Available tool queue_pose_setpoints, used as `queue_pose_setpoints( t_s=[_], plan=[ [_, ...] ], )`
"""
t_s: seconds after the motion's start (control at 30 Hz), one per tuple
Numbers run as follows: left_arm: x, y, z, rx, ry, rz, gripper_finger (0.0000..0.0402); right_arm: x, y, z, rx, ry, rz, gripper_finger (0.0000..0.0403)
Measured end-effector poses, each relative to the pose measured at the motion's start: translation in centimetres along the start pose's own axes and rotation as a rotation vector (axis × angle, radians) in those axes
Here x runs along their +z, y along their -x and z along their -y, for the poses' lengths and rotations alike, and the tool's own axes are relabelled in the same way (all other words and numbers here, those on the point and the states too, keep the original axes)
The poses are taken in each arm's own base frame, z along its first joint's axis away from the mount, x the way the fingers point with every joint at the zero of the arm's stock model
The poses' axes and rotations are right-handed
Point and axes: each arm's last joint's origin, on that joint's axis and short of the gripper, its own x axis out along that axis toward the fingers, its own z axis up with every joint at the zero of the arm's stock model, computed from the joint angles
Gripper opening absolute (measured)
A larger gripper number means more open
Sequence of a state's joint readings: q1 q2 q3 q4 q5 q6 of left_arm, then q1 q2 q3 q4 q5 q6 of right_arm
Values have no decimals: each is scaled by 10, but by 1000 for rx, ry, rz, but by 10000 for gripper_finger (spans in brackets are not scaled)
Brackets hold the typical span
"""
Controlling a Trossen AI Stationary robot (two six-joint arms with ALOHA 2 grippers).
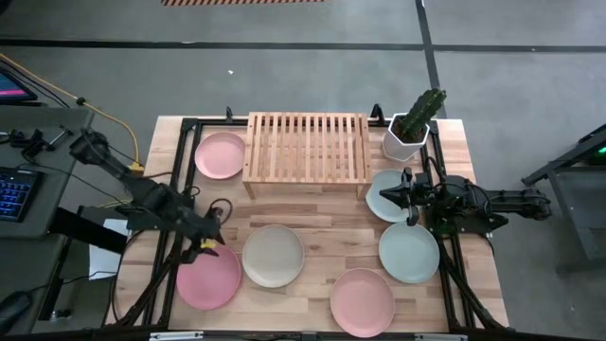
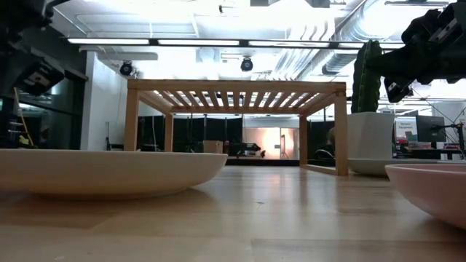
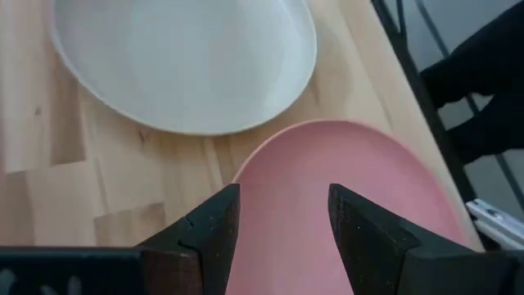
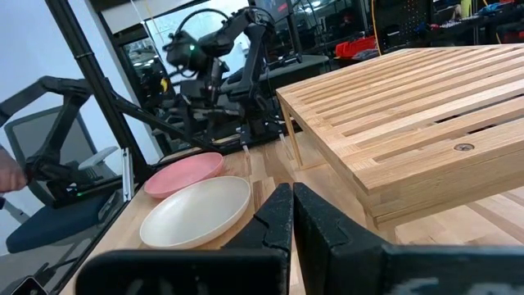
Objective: Place and stack plates onto a shelf
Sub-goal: Put the bottom left pink plate on the shelf
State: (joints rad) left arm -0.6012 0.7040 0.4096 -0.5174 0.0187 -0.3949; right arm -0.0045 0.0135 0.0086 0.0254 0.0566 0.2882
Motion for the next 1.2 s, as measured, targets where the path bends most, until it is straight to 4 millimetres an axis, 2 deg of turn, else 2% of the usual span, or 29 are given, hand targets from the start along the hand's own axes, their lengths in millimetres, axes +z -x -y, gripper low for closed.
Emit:
queue_pose_setpoints(
  t_s=[0.13, 0.33, 0.63, 0.8, 0.97, 1.1, 1.2],
  plan=[
    [-1, -17, 4, 20, -23, -64, 175, 0, 0, 0, 0, 0, 0, 0],
    [-2, -37, 0, 159, -15, -110, 175, 0, 0, 0, 0, 0, 0, 0],
    [-10, -53, -1, 174, -124, -237, 175, 0, 0, 0, 0, 0, 0, 0],
    [-11, -60, -3, 206, -135, -259, 175, 0, 0, 0, 0, 0, 0, 0],
    [-15, -66, -3, 167, -134, -318, 173, 0, 0, 0, 0, 0, 0, 0],
    [-15, -68, -2, 162, -61, -330, 139, 0, 0, 0, 0, 0, 0, 0],
    [-15, -66, -2, 159, -6, -328, 74, 0, 0, 0, 0, 0, 0, 0]
  ],
)
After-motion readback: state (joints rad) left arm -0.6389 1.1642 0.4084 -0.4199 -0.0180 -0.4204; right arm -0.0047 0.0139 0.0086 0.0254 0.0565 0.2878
